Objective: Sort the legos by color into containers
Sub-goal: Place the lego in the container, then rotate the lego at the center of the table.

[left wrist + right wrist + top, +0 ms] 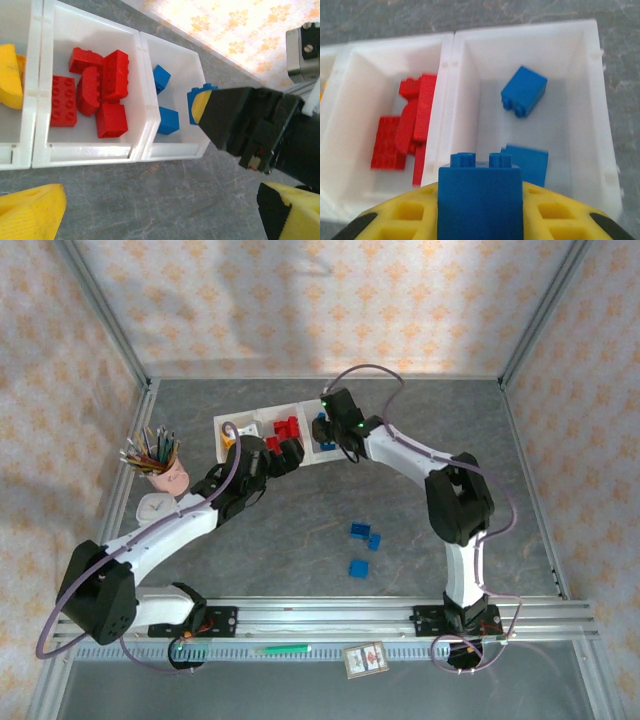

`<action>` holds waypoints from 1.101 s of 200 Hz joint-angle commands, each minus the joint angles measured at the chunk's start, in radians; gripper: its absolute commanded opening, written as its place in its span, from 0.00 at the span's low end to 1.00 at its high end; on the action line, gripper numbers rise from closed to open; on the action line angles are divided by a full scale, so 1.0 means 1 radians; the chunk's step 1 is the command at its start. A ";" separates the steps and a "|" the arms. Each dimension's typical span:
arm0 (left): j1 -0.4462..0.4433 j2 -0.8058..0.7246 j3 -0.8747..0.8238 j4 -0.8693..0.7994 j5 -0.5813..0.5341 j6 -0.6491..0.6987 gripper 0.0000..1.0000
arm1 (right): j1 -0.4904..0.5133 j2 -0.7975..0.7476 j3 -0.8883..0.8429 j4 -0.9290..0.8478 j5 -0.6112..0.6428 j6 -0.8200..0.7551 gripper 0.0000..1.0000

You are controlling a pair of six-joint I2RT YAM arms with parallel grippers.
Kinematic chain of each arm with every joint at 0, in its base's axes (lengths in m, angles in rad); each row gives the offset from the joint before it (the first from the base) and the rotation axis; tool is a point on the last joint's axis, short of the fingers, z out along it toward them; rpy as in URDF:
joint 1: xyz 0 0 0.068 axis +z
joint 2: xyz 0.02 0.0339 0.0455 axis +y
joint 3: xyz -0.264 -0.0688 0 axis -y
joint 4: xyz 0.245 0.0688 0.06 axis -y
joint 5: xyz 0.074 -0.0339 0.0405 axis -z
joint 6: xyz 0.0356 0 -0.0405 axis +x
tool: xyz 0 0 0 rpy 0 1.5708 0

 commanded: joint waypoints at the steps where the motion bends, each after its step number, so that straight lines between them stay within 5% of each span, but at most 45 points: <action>1: 0.025 0.031 0.044 -0.003 -0.004 0.046 0.99 | -0.023 0.107 0.121 -0.062 0.039 0.021 0.33; 54: 0.041 0.079 0.065 0.003 0.013 0.060 0.99 | -0.037 0.266 0.340 -0.128 0.058 0.017 0.48; 94: 0.042 0.061 0.059 -0.004 0.013 0.062 0.99 | -0.037 0.198 0.311 -0.128 0.020 0.017 0.55; 220: -0.094 -0.082 -0.117 -0.004 0.012 -0.089 0.99 | 0.033 -0.398 -0.501 -0.159 0.031 0.043 0.73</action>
